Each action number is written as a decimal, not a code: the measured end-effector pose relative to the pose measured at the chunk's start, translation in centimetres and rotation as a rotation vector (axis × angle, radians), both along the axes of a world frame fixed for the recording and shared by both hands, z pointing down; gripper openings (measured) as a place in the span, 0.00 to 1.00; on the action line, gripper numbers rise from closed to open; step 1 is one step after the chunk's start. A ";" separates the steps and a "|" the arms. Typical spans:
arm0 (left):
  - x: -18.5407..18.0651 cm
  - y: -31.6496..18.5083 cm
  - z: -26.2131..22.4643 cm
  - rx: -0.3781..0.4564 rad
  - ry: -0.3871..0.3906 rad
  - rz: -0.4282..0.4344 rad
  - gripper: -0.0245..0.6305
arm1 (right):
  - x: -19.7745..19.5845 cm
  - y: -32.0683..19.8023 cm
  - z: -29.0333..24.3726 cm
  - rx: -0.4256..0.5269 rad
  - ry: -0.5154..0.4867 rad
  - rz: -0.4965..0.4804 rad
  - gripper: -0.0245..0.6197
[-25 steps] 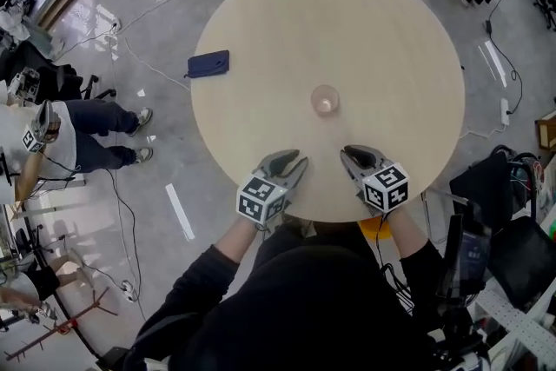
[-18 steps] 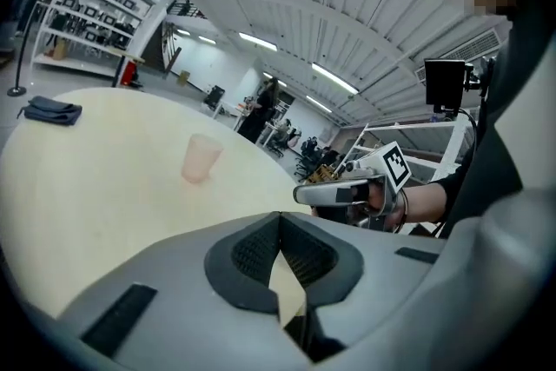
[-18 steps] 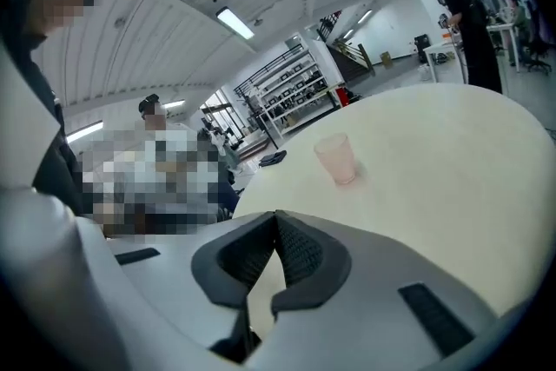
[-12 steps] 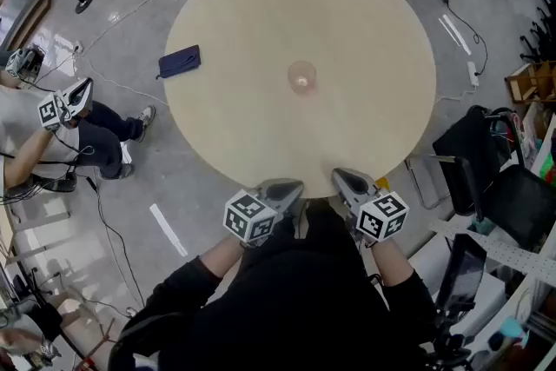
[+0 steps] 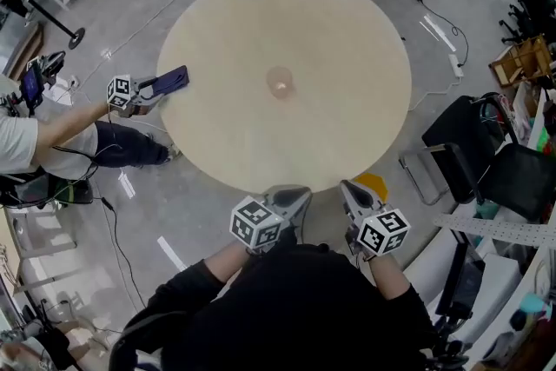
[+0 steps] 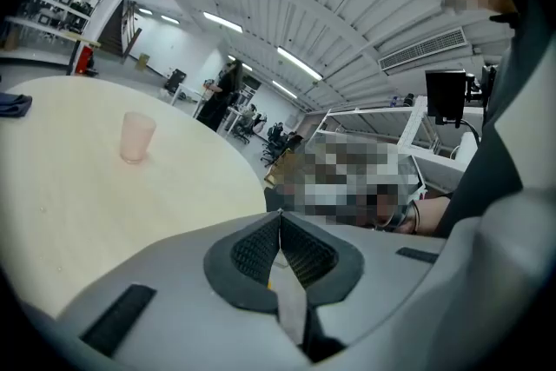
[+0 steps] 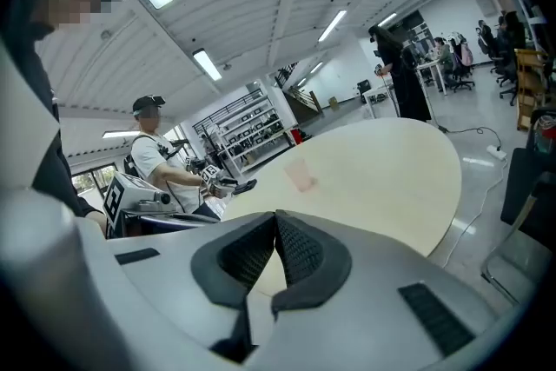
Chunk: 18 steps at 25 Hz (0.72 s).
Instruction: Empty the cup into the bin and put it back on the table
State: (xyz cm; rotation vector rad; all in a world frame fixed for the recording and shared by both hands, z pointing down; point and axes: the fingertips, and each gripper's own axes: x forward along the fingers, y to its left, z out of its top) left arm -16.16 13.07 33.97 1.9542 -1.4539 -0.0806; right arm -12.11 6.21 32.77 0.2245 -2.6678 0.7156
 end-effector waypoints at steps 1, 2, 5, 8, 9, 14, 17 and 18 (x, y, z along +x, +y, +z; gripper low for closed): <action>0.5 0.0 -0.5 0.008 -0.002 -0.006 0.07 | 0.5 0.1 -0.6 0.006 -0.015 0.002 0.06; 1.1 -0.1 -0.9 0.013 -0.002 -0.012 0.07 | 1.0 0.3 -1.3 0.013 -0.028 0.003 0.06; 3.5 -0.3 -1.7 0.026 0.008 -0.030 0.07 | 3.4 1.1 -2.6 0.044 -0.053 -0.010 0.06; 7.0 -0.6 -2.3 0.037 0.017 -0.041 0.07 | 6.5 1.9 -3.3 0.082 -0.064 -0.024 0.06; 8.3 -0.5 -2.7 0.042 0.013 -0.043 0.07 | 7.6 2.2 -3.5 0.095 -0.069 -0.026 0.06; 13.7 0.9 -4.2 0.075 -0.091 -0.067 0.07 | 12.0 3.4 -5.6 0.182 -0.131 -0.057 0.06; 14.6 2.2 -5.2 0.085 -0.127 -0.123 0.07 | 13.2 3.8 -7.9 0.245 -0.178 -0.080 0.06; 14.7 2.6 -5.5 0.085 -0.129 -0.143 0.07 | 13.4 3.9 -8.6 0.265 -0.190 -0.080 0.06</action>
